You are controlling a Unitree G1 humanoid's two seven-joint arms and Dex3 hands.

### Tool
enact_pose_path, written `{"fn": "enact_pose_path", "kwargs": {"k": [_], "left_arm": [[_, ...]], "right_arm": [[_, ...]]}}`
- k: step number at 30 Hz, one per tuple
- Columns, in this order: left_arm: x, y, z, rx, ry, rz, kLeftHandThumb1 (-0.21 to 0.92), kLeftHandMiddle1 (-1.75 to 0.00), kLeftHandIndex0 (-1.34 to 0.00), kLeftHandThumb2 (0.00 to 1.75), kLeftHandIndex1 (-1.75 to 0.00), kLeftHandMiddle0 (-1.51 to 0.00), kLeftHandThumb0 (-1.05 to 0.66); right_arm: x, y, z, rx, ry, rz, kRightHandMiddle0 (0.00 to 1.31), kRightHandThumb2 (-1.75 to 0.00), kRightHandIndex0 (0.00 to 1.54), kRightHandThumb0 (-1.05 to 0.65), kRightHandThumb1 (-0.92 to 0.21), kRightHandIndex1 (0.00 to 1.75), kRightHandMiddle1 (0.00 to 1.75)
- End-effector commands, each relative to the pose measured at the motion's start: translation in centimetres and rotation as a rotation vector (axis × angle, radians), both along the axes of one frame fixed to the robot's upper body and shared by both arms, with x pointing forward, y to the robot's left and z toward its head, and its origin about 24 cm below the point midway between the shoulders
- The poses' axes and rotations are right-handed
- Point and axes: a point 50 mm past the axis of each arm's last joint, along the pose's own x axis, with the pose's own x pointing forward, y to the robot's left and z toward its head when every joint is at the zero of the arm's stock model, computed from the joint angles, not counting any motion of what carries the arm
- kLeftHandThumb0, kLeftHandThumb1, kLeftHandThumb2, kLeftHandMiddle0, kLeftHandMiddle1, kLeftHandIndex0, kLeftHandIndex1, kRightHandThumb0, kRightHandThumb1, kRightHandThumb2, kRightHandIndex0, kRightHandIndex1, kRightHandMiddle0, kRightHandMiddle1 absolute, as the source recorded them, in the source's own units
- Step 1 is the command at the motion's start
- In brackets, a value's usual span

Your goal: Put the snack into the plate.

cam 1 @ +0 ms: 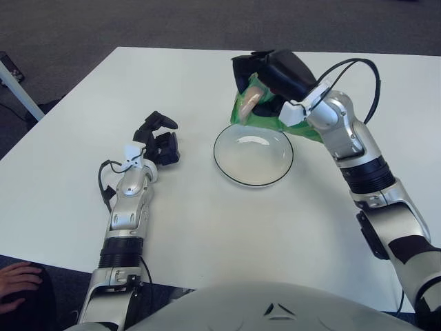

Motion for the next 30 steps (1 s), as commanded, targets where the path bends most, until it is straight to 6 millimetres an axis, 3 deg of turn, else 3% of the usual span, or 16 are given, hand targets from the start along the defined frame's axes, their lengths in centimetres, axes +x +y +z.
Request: {"fn": "enact_pose_path", "kwargs": {"k": [1,12,19,30], "left_arm": [[-1.9,-1.2,-4.1,-0.069,0.145,0.004,0.32,-1.75,-0.6,1.3,-1.75,-1.03,-0.47],[-1.8,-1.1,-4.1,-0.033,0.13,-0.016,0.35,-1.75,-0.58,1.27,-1.75,-1.09,-0.46],[-1.8,-1.0,-4.2,-0.026,0.129,-0.012,0.36,-1.75,-0.56,1.25,-1.75,-1.08,-0.45],[-1.8,-1.0,-4.2,-0.042,0.133,0.0,0.37,-1.75,-0.55,1.24,-1.75,-1.02,-0.45]], "right_arm": [[-0.4,0.3,-0.1,0.004,0.025,0.048,0.69,-1.75,0.9,0.0,0.08,1.71,1.75],[-0.9,1.3,-0.6,-0.018,0.099,0.167,0.7,-1.75,0.92,0.0,0.09,1.67,1.75],[-1.4,2.3,-2.7,-0.042,0.128,0.249,0.71,-1.75,0.94,0.0,0.1,1.65,1.75],[-1.2,1.9,-3.6,-0.068,0.267,0.255,0.68,-1.7,0.92,0.0,0.06,1.62,1.75]]}}
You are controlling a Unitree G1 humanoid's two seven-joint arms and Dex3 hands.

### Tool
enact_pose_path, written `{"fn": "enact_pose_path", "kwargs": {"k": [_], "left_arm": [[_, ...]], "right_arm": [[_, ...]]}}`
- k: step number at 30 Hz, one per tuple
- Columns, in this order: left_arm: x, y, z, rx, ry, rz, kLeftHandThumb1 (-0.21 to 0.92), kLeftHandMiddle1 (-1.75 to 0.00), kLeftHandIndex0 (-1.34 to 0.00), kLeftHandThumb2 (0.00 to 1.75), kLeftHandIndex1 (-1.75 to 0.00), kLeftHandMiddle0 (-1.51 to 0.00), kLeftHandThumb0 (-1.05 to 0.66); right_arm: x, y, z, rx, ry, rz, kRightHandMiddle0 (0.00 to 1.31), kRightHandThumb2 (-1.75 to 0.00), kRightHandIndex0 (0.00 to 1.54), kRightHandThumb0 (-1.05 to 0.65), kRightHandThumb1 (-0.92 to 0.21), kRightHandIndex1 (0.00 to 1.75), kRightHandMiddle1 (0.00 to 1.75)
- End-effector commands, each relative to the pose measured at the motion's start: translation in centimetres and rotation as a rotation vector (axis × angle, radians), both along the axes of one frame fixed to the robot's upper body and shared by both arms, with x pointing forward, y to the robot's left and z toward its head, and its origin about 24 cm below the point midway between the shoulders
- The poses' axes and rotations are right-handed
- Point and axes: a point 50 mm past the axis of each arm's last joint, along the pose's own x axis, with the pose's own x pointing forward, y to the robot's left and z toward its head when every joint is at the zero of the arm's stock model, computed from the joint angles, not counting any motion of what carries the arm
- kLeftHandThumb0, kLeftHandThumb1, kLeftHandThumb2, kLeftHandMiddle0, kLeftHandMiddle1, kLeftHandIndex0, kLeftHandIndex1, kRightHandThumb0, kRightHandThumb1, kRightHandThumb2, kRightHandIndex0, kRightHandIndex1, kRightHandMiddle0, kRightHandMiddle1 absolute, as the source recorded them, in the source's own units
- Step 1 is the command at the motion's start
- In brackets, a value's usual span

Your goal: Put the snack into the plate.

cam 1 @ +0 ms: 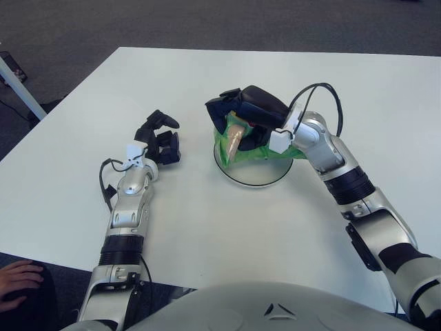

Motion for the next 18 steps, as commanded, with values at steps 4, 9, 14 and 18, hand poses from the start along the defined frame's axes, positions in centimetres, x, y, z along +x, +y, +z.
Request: {"fn": "enact_pose_path", "kwargs": {"k": [4,9,14,18], "left_arm": [[-2.1,-0.9,-4.2,-0.063,0.16,0.028,0.16,-1.75,-0.53,1.5,-1.73,-0.87,-0.12],[-2.1,-0.9,-4.2,-0.065,0.173,0.029,0.1,-1.75,-0.54,1.56,-1.7,-0.83,-0.03],[-2.1,-1.0,-4.2,-0.056,0.161,0.014,0.09,-1.75,-0.55,1.56,-1.67,-0.82,-0.01],[-2.1,-0.9,-4.2,-0.043,0.151,0.003,0.13,-1.75,-0.59,1.53,-1.72,-0.69,-0.01]], "right_arm": [[0.2,-0.4,-0.3,-0.07,0.091,0.005,0.66,-1.66,0.88,0.0,0.02,1.64,1.75],[0.2,-0.5,-0.1,-0.168,0.121,0.026,0.63,-1.46,0.74,0.0,-0.13,1.72,1.57],[-0.2,-0.4,0.6,-0.225,0.1,0.054,0.53,-1.23,0.58,0.0,-0.33,1.74,1.52],[0.2,-1.1,0.5,-0.25,0.125,0.072,0.37,-0.99,0.25,-0.21,-0.48,1.61,1.57]]}}
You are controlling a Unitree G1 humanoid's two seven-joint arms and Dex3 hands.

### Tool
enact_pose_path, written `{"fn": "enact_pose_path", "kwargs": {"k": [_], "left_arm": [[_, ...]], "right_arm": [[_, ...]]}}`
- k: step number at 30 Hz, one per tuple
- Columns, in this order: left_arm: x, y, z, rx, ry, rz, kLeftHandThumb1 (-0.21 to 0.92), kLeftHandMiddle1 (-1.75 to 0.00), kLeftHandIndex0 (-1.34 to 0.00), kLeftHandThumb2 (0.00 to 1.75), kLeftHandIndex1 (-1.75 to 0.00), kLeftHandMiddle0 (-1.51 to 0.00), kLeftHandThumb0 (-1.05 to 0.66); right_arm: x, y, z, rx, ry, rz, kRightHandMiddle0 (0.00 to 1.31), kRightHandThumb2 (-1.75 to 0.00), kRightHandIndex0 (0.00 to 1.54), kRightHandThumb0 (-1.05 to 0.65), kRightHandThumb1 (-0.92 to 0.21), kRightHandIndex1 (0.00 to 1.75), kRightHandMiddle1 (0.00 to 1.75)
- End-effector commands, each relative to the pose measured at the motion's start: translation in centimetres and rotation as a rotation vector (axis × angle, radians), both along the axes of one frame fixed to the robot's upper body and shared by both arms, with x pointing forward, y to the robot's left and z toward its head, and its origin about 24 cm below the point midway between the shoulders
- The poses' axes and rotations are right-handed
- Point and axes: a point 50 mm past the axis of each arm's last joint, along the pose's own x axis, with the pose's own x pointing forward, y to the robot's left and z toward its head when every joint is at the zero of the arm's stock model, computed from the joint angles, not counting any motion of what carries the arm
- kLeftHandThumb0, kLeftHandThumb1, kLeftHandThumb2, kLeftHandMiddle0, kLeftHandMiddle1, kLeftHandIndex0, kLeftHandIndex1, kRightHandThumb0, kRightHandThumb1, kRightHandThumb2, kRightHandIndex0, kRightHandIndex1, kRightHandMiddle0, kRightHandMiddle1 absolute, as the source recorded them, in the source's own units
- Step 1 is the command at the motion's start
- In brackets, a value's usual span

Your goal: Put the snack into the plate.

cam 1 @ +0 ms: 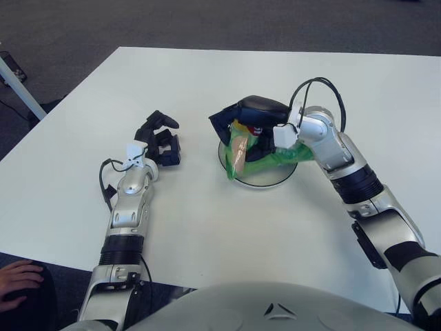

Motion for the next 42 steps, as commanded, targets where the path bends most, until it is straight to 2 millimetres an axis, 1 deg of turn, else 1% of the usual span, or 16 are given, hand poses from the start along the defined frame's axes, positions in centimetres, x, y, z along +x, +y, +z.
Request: {"fn": "enact_pose_path", "kwargs": {"k": [1,3,4,5,6,8,9,12,13,15,18,21,27,34,39,42], "left_arm": [[-2.1,-0.9,-4.2,-0.042,0.143,0.0,0.14,-1.75,-0.6,1.52,-1.73,-0.67,0.0],[-2.1,-0.8,-4.2,-0.039,0.14,0.0,0.14,-1.75,-0.61,1.52,-1.74,-0.64,0.0],[-2.1,-0.8,-4.2,-0.037,0.14,0.001,0.14,-1.75,-0.61,1.52,-1.74,-0.64,0.0],[-2.1,-0.8,-4.2,-0.037,0.141,0.001,0.15,-1.75,-0.61,1.51,-1.74,-0.63,0.0],[-2.1,-0.8,-4.2,-0.037,0.142,0.001,0.12,-1.75,-0.62,1.53,-1.71,-0.68,0.0],[-2.1,-0.8,-4.2,-0.039,0.142,0.0,0.06,-1.75,-0.65,1.57,-1.62,-0.78,-0.01],[-2.0,-0.8,-4.2,-0.043,0.143,-0.001,0.05,-1.75,-0.66,1.58,-1.6,-0.81,-0.01],[-2.0,-0.8,-4.2,-0.048,0.143,-0.004,0.03,-1.75,-0.66,1.6,-1.59,-0.84,-0.01],[-2.0,-0.8,-4.2,-0.052,0.143,-0.005,0.03,-1.75,-0.66,1.6,-1.59,-0.85,-0.01],[-2.0,-0.7,-4.2,-0.056,0.142,-0.007,0.02,-1.75,-0.66,1.61,-1.59,-0.86,-0.01],[-2.0,-0.7,-4.2,-0.063,0.136,-0.009,0.02,-1.75,-0.67,1.61,-1.58,-0.86,-0.01],[-2.0,-0.7,-4.2,-0.064,0.124,-0.011,-0.01,-1.75,-0.68,1.64,-1.59,-0.88,-0.01],[-2.0,-0.7,-4.2,-0.049,0.113,-0.012,-0.04,-1.75,-0.7,1.68,-1.6,-0.9,-0.01],[-2.1,-0.8,-4.1,-0.017,0.103,-0.012,-0.05,-1.75,-0.7,1.69,-1.61,-0.9,0.0],[-2.1,-0.8,-4.2,-0.029,0.117,-0.008,-0.05,-1.75,-0.69,1.71,-1.64,-0.91,0.0],[-2.1,-0.8,-4.2,-0.037,0.126,-0.005,-0.05,-1.75,-0.68,1.71,-1.66,-0.91,0.0]], "right_arm": [[0.2,-0.5,0.6,-0.036,0.02,0.029,0.23,-1.0,0.16,-0.3,-0.4,1.49,1.51],[0.3,-0.4,0.8,-0.046,0.031,0.042,0.1,-1.02,0.06,-0.42,-0.31,1.28,1.34],[0.2,-0.4,0.8,-0.049,0.035,0.047,0.08,-1.03,0.05,-0.43,-0.3,1.25,1.32],[0.1,-0.5,1.3,-0.06,0.029,0.059,0.05,-1.02,0.03,-0.46,-0.29,1.18,1.26],[-0.1,-0.5,1.7,-0.069,0.024,0.068,0.04,-1.01,0.03,-0.48,-0.29,1.07,1.17],[-0.2,-0.8,1.7,-0.072,-0.002,0.057,0.02,-0.94,0.01,-0.57,-0.31,0.7,0.89],[-0.2,-0.9,1.7,-0.077,-0.019,0.046,0.01,-0.92,0.01,-0.6,-0.33,0.56,0.8],[-0.2,-1.0,1.9,-0.093,-0.049,0.033,0.0,-0.84,0.0,-0.69,-0.39,0.26,0.56],[-0.2,-1.1,2.1,-0.105,-0.058,0.034,0.0,-0.83,0.0,-0.7,-0.4,0.22,0.52],[-0.1,-1.2,2.3,-0.122,-0.069,0.036,0.0,-0.75,0.0,-0.77,-0.46,0.09,0.31],[0.1,-1.0,3.0,-0.14,-0.091,0.044,0.0,-0.66,0.0,-0.84,-0.53,0.04,0.15],[0.2,-0.9,3.3,-0.141,-0.122,0.035,0.0,-0.48,0.0,-0.94,-0.65,0.01,0.04],[0.7,-1.0,4.5,-0.168,-0.132,0.009,0.0,-0.36,0.0,-0.96,-0.71,0.0,0.0],[1.1,-1.3,5.2,-0.17,-0.203,0.035,0.0,-0.33,0.0,-0.99,-0.75,0.0,0.0],[1.7,-2.2,6.0,-0.192,-0.083,0.015,0.0,-0.25,0.0,-1.04,-0.86,0.0,0.0],[1.7,-2.3,6.1,-0.201,-0.025,0.013,0.0,-0.23,0.0,-1.04,-0.9,0.0,0.0]]}}
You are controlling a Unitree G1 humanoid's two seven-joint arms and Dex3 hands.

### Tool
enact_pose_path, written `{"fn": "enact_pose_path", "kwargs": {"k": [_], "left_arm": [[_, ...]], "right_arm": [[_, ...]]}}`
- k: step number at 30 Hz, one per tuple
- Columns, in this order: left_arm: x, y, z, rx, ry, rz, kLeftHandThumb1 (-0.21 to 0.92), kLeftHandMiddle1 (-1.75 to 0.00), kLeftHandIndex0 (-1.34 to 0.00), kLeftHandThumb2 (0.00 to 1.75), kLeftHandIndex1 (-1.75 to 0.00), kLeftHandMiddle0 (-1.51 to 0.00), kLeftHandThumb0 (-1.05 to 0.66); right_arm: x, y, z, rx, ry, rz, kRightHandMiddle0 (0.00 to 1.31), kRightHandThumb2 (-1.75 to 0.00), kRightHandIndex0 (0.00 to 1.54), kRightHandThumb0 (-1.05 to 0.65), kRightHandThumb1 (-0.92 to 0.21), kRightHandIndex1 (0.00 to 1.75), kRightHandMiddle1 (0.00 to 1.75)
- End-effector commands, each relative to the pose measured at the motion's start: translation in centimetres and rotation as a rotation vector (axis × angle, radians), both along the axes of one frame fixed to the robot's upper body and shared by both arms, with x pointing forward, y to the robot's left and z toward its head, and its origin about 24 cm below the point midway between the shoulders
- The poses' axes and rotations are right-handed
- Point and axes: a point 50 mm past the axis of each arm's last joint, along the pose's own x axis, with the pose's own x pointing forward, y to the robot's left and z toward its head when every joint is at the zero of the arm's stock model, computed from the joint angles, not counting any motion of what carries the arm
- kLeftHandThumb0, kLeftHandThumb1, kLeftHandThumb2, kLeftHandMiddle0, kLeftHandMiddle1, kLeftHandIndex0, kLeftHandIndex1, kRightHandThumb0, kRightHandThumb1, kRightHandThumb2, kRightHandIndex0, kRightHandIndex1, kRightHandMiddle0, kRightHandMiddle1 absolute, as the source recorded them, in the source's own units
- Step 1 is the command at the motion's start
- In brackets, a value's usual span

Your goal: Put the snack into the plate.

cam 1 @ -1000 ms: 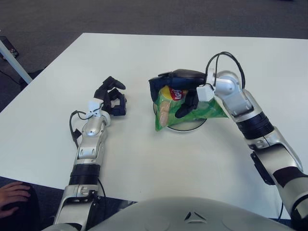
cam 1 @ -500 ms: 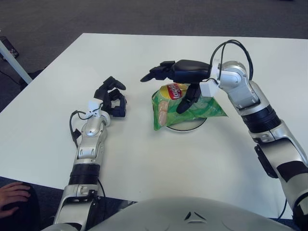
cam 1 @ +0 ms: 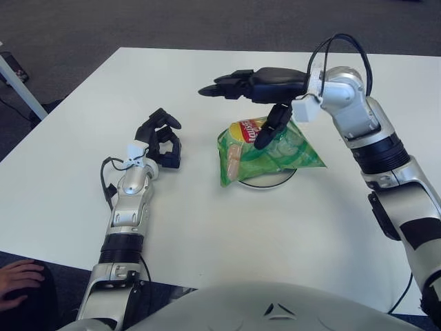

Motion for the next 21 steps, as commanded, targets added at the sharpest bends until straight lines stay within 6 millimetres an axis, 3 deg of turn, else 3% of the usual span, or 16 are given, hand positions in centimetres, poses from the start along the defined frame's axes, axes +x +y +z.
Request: {"fn": "enact_pose_path", "kwargs": {"k": [1,5,10,14,21], "left_arm": [[-2.2,-0.7,-4.5,-0.074,0.185,0.027,-0.05,-1.75,-0.68,1.71,-1.66,-0.91,0.0],[-2.2,-0.7,-4.5,-0.08,0.188,0.028,-0.04,-1.75,-0.69,1.69,-1.62,-0.9,0.0],[-2.1,-0.6,-4.6,-0.084,0.188,0.033,0.0,-1.75,-0.68,1.63,-1.58,-0.88,-0.01],[-2.1,-0.5,-4.6,-0.09,0.19,0.034,0.01,-1.75,-0.67,1.62,-1.58,-0.87,-0.01],[-2.1,-0.4,-4.7,-0.103,0.188,0.03,0.02,-1.75,-0.66,1.61,-1.59,-0.86,-0.01]], "right_arm": [[0.1,-0.3,1.4,-0.014,0.029,-0.009,0.0,-0.23,0.0,-1.04,-0.91,0.0,0.0],[0.2,-1.1,2.2,-0.029,0.027,-0.022,0.0,-0.2,0.0,-1.05,-0.9,0.0,0.0],[1.0,-4.3,2.8,0.044,0.036,-0.092,0.0,-0.22,0.0,-1.05,-0.91,0.0,0.0],[1.0,-3.3,2.3,0.025,-0.02,-0.065,0.0,-0.25,0.0,-1.05,-0.92,0.0,0.0],[1.4,-5.5,2.6,0.009,-0.195,-0.072,0.02,-0.27,0.01,-1.05,-0.92,0.0,0.01]]}}
